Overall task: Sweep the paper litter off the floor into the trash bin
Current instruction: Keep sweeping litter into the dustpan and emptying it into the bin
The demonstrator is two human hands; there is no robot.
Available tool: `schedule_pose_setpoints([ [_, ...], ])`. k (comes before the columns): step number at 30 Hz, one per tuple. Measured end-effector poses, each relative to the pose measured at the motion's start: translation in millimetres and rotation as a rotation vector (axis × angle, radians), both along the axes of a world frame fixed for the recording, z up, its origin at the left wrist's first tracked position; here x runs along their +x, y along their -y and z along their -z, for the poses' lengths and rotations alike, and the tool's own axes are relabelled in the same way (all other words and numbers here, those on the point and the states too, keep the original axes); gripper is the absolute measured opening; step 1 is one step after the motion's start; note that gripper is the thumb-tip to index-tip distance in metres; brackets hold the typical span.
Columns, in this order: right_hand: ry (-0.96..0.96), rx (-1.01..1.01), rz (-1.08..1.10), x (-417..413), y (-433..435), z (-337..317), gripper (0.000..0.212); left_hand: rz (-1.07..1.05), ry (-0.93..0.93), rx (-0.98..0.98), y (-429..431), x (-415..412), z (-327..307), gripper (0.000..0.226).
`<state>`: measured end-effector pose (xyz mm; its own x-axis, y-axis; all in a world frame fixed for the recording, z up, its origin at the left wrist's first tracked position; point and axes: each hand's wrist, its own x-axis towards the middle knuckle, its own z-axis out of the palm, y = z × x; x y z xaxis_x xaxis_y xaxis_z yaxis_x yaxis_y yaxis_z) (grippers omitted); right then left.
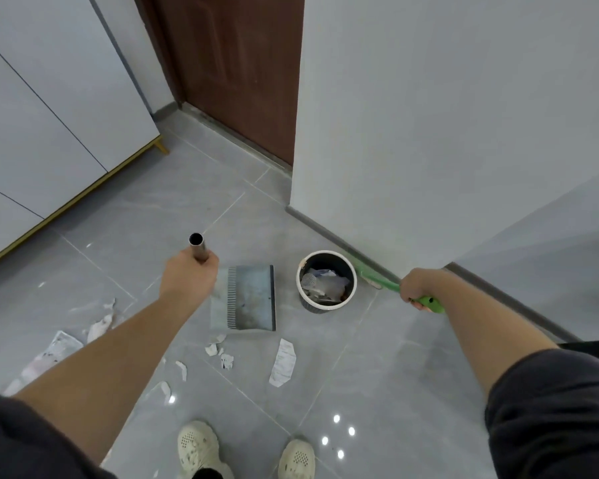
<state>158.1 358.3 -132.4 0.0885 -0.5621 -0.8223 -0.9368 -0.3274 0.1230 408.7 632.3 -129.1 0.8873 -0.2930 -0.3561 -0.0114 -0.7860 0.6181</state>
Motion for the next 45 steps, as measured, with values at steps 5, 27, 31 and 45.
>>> schedule_pose_setpoints([
  [5,-0.024,-0.002,-0.161,8,-4,52,0.023,0.039,-0.053,-0.01,9,4,32,0.034],
  [27,-0.23,0.251,-0.038,11,-181,47,0.035,0.045,-0.111,0.056,-119,56,27,0.051],
  [31,0.021,0.293,0.259,41,-223,42,0.024,0.057,-0.12,0.063,-167,72,40,0.061],
  [45,0.093,0.352,0.416,127,-254,20,0.049,-0.049,-0.042,0.118,-269,113,24,0.044],
])
